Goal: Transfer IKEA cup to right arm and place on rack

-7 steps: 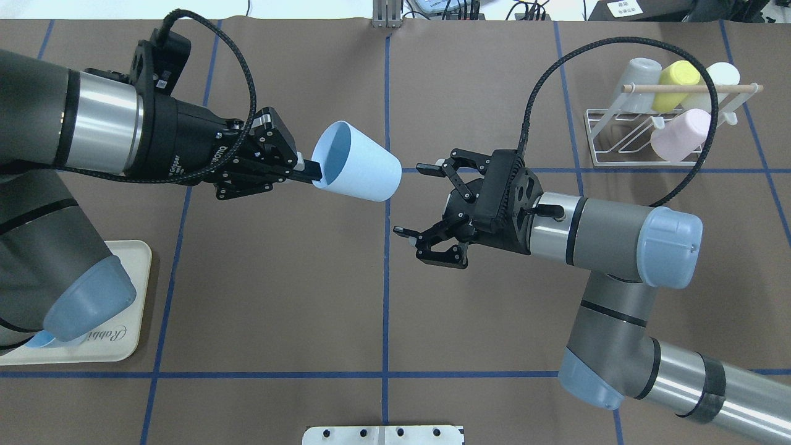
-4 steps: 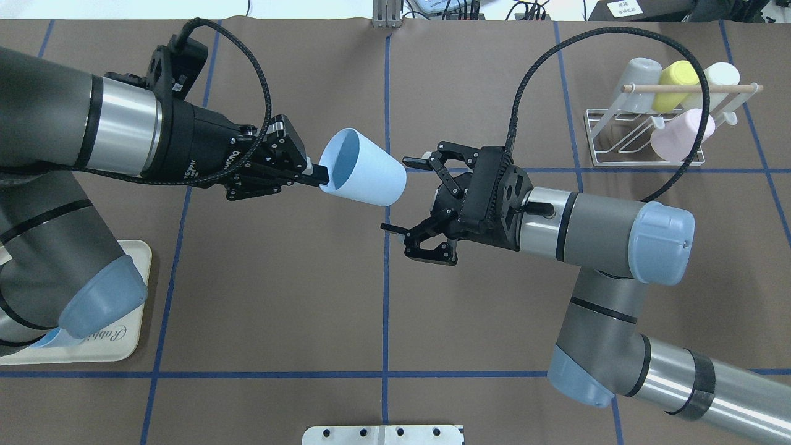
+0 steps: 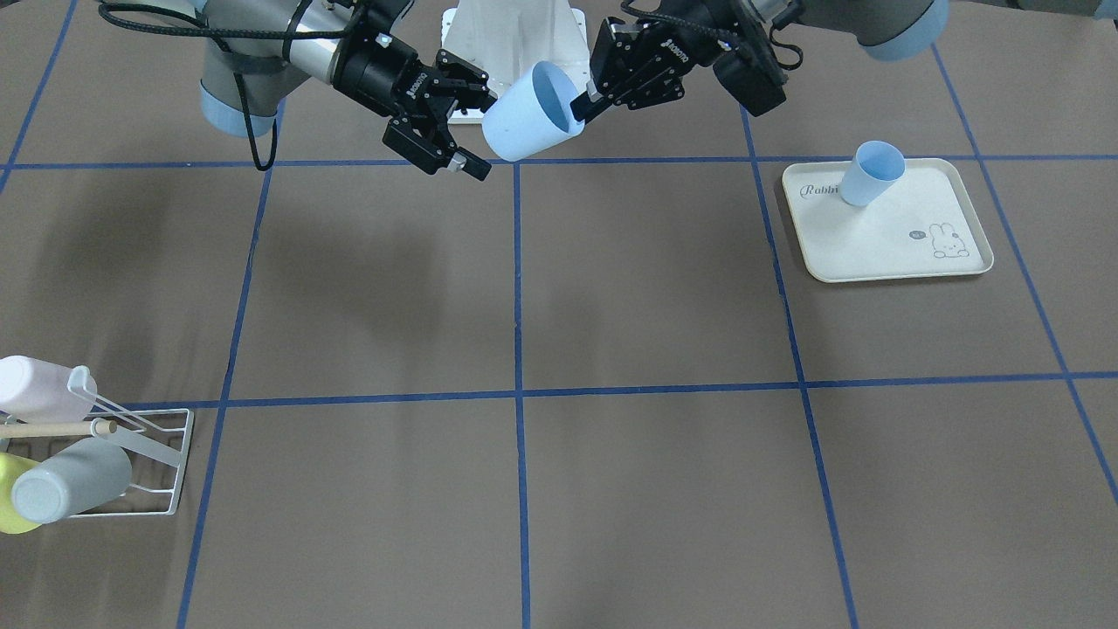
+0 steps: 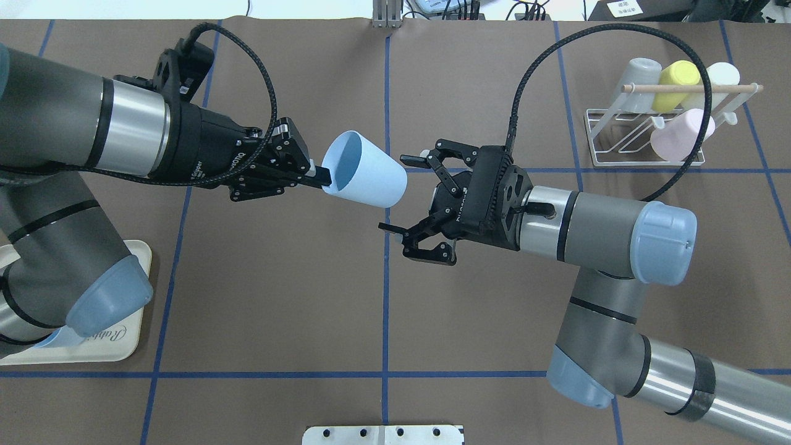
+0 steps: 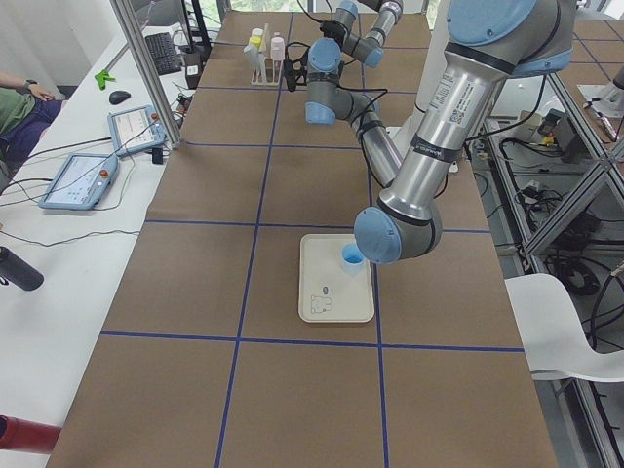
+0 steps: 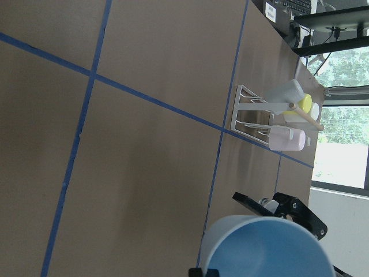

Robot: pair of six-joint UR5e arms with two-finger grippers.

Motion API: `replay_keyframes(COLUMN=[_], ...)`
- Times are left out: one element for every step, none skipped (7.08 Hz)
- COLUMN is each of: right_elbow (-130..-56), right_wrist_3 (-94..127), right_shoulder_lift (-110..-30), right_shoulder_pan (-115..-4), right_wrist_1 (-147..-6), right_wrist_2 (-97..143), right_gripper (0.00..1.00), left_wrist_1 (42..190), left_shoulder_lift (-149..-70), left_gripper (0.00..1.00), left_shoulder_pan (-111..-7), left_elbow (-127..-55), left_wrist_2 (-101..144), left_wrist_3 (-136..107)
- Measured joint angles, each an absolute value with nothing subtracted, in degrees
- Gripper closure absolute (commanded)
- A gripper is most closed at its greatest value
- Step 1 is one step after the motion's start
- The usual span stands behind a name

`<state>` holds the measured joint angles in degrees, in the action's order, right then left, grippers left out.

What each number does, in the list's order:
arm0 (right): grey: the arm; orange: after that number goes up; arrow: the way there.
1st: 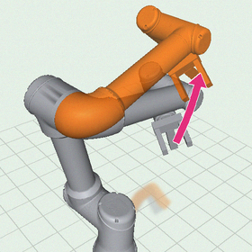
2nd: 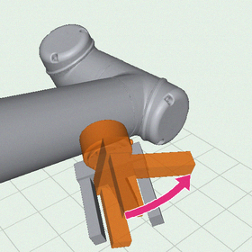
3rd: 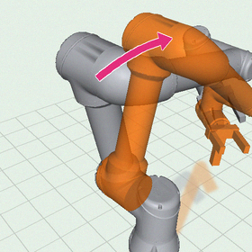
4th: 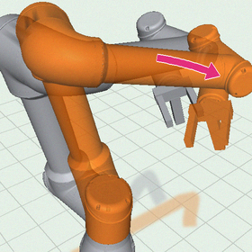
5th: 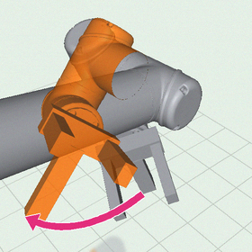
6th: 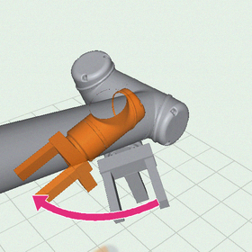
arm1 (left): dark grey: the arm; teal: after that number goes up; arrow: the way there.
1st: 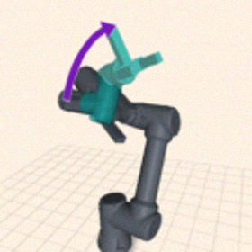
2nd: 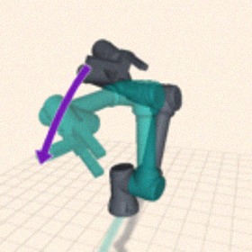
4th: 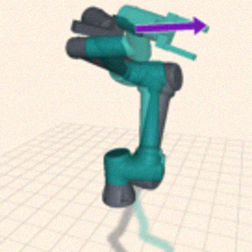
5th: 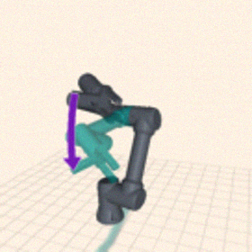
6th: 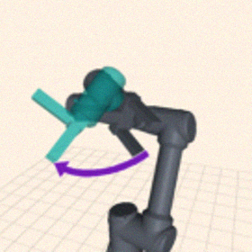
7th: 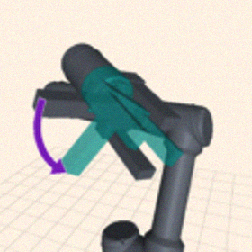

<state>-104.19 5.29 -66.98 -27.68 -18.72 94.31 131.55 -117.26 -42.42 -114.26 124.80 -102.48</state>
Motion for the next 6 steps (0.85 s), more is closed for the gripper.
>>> replay_keyframes(right_elbow=[-104.22, -104.23, -104.23, -104.23, -104.19, -104.16], right_wrist_3=[5.07, 4.86, 4.66, 4.49, 4.3, 4.19], right_shoulder_lift=[-66.88, -66.72, -66.6, -66.52, -66.42, -66.39], right_shoulder_pan=[-27.68, -27.69, -27.68, -27.68, -27.68, -27.7], right_wrist_1=[-18.72, -18.72, -18.72, -18.74, -18.78, -18.78], right_wrist_2=[94.31, 94.29, 94.25, 94.23, 94.22, 94.26], right_gripper=[0.02, 0.02, 0.02, 0.04, 0.18, 0.26], left_wrist_1=[131.51, 131.5, 131.46, 131.43, 131.41, 131.4], left_shoulder_lift=[-117.55, -117.79, -117.86, -117.86, -117.9, -117.98], left_gripper=[1.0, 1.0, 1.0, 1.0, 1.0, 1.0], left_shoulder_pan=[-42.24, -41.97, -41.7, -41.54, -41.42, -41.36], left_elbow=[-114.0, -113.67, -113.48, -113.31, -113.06, -112.93], left_wrist_2=[124.79, 124.75, 124.73, 124.72, 124.72, 124.72], left_wrist_3=[-102.48, -102.39, -102.03, -101.58, -101.31, -101.21])
